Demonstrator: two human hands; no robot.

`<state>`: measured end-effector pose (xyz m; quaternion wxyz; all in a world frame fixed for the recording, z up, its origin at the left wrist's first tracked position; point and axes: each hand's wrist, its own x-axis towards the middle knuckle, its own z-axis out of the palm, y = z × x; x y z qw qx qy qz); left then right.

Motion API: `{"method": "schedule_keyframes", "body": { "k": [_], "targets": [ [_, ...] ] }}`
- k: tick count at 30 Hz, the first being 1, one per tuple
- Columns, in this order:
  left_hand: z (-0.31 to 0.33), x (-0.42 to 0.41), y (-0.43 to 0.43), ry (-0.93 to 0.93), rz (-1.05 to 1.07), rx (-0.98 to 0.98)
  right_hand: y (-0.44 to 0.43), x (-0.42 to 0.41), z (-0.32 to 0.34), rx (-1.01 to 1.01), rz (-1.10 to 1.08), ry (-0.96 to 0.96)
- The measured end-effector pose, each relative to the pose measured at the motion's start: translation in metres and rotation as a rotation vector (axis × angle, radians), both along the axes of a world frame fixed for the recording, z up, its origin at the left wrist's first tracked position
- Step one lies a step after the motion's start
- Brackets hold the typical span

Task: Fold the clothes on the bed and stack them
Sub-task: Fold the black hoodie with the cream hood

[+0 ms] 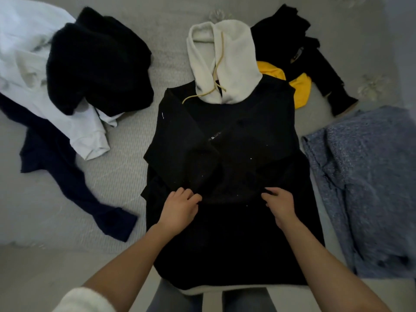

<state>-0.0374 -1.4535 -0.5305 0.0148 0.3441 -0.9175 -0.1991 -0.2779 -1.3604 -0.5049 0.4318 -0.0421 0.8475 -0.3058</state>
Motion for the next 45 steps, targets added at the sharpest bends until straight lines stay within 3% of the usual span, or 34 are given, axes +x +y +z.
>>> {"method": "schedule_keyframes", "body": {
  "k": [4, 7, 9, 11, 14, 16, 18, 19, 20, 24, 30, 38, 42, 45],
  "targets": [
    [0.003, -0.002, -0.008, 0.073, -0.055, -0.045, 0.027, -0.028, 0.030, -0.114, -0.073, 0.417],
    [0.009, -0.012, -0.021, 0.057, 0.099, -0.137, 0.063, -0.039, 0.031, 0.096, 0.062, 0.506],
    [0.012, -0.023, -0.028, -0.097, 0.176, -0.085, 0.080, -0.042, 0.019, 0.253, 0.202, 0.521],
    [0.013, -0.031, -0.031, -0.328, 0.171, 0.093, 0.075, -0.040, 0.016, 0.299, 0.246, 0.573],
    [0.008, -0.035, -0.030, -0.527, 0.156, 0.212, 0.046, -0.026, 0.009, 0.142, 0.609, 0.778],
    [0.008, -0.038, -0.032, -0.552, 0.154, 0.194, 0.025, -0.019, 0.002, 0.136, 1.051, 0.697],
    [0.011, -0.042, -0.040, -0.547, 0.144, 0.158, 0.005, -0.022, -0.002, 0.290, 1.227, 0.340],
    [0.013, -0.043, -0.047, -0.529, 0.137, 0.147, -0.005, -0.027, -0.002, 0.367, 1.198, 0.188],
    [0.016, -0.046, -0.056, -0.504, 0.127, 0.137, -0.016, -0.033, -0.001, 0.365, 1.118, 0.151],
    [0.029, -0.059, -0.103, -0.422, 0.145, 0.123, -0.080, -0.067, 0.025, 0.138, 0.785, 0.289],
    [0.043, -0.093, -0.185, -0.204, 0.382, 0.180, -0.187, -0.106, 0.049, 0.017, 0.766, 0.516],
    [0.015, -0.139, -0.266, 0.017, 0.550, 0.307, -0.294, -0.142, 0.024, -0.011, 0.667, 0.519],
    [0.003, -0.158, -0.293, 0.175, 0.814, 0.566, -0.317, -0.155, 0.012, 0.029, 0.677, 0.589],
    [0.000, -0.173, -0.304, 0.266, 0.844, 0.650, -0.327, -0.159, 0.002, 0.027, 0.621, 0.557]
  ]
}}
